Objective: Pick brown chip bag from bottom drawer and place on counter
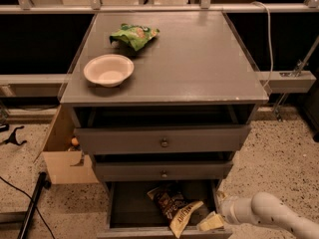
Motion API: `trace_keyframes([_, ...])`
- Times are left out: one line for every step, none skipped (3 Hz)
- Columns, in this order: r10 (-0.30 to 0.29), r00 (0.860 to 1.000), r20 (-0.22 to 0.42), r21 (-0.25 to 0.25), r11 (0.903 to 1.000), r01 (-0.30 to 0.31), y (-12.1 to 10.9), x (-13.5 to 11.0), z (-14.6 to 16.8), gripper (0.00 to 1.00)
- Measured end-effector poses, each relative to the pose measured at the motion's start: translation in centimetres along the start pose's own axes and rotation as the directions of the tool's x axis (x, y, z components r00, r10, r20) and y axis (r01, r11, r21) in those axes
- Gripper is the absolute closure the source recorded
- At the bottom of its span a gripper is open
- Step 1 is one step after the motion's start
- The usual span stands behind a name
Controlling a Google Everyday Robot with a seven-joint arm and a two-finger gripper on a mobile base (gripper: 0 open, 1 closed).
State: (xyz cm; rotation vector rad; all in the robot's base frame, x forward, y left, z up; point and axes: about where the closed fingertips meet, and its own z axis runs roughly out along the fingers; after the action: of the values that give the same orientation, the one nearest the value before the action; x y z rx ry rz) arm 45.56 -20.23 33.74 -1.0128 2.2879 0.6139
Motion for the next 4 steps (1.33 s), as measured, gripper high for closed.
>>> trace_keyframes([-0.005,1.000,0.002,-0.005,1.0000,0.005,-0.7,0.1,0.1,0.00])
trace_keyframes([-0.032,0.999,-0.012,-0.022,0.9993,0.032,0.4,0.9,2.3,0.00])
trace_keyframes([-0.052,0.998,-0.023,-0.043,0.9978,0.051,1.2,1.6,4.2,0.00])
trace_keyframes([-0.062,0.998,-0.020,-0.061,0.9963,0.061,1.6,2.1,6.3,0.00])
